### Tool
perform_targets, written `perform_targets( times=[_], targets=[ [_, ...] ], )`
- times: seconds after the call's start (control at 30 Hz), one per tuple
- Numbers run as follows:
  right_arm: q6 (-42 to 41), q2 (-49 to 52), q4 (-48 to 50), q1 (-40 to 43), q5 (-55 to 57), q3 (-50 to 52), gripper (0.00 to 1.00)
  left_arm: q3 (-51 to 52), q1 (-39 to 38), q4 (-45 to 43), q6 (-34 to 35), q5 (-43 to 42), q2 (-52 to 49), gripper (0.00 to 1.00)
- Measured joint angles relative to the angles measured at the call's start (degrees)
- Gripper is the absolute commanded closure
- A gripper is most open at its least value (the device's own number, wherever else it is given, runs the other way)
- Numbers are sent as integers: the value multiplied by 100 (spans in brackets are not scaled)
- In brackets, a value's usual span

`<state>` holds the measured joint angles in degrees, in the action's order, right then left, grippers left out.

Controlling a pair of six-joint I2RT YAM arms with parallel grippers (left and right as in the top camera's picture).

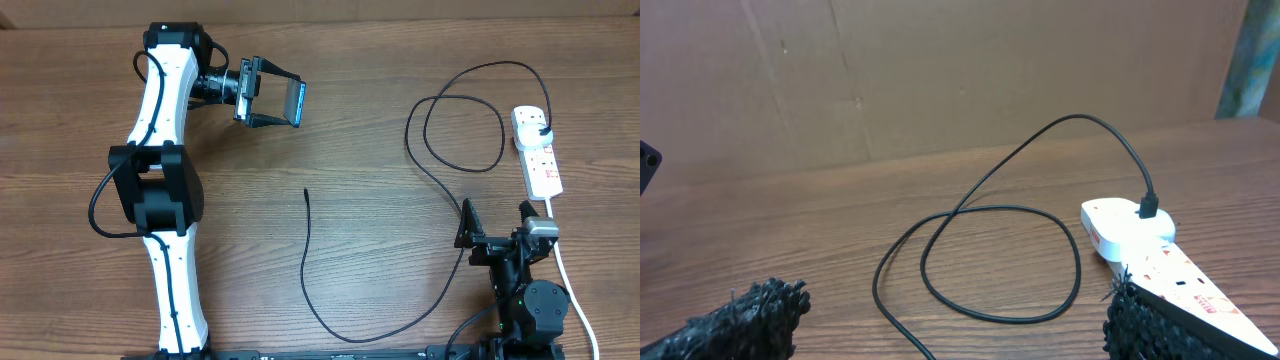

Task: Plug charger to phone and switch on socket
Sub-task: 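Hold the phone raised, bottom edge toward the table center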

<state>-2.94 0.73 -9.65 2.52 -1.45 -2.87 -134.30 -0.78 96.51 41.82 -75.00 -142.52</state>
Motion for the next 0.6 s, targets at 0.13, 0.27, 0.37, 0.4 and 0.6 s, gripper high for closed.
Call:
perform_targets(
  times=[0.13, 0.27, 0.37, 0.4, 0.6],
  targets=[
    [0, 0, 0, 0, 0, 0, 0, 0, 0, 0, 0, 42, 0, 96],
    [0, 0, -2, 0, -2, 0, 0, 0, 0, 0, 0, 278, 0, 96],
    [2, 0, 2, 0, -2, 0, 0, 0, 0, 0, 0, 546, 0, 96],
    [2, 0, 2, 0, 0, 0, 0, 0, 0, 0, 0, 660, 0, 96],
    [0, 0, 0, 0, -2, 0, 0, 0, 0, -2, -2, 1449, 0, 96]
  ],
)
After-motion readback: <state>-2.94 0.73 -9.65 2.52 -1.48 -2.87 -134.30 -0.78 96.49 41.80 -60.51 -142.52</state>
